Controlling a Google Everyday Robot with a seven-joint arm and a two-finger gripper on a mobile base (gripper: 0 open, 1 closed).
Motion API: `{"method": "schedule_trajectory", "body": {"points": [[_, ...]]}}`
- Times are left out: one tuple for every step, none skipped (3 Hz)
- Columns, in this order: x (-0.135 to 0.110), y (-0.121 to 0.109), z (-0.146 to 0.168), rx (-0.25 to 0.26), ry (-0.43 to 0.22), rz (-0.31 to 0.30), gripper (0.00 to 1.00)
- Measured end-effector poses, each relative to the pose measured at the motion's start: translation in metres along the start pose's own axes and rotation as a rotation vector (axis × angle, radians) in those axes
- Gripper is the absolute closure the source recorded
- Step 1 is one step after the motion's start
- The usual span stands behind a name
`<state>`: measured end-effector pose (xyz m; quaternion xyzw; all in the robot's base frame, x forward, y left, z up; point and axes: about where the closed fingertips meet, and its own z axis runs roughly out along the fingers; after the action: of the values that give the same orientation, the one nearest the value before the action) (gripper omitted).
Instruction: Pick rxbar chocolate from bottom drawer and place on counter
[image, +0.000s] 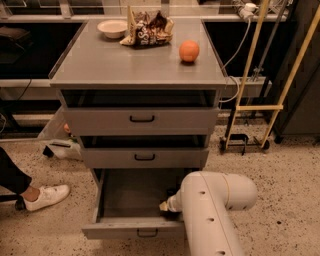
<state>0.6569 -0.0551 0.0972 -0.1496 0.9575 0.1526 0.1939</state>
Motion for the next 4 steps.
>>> {"method": "schedule_trajectory", "body": {"points": [[0.000,0.000,0.000,0.000,0.000,0.000,0.65],[-0.004,0.002,-0.008,0.000,0.000,0.000,0.89],[-0.006,0.004,-0.013,0.000,0.000,0.000,1.00],[-0.017,-0.014,-0.044,0.019,-0.095,0.056,1.00]]}}
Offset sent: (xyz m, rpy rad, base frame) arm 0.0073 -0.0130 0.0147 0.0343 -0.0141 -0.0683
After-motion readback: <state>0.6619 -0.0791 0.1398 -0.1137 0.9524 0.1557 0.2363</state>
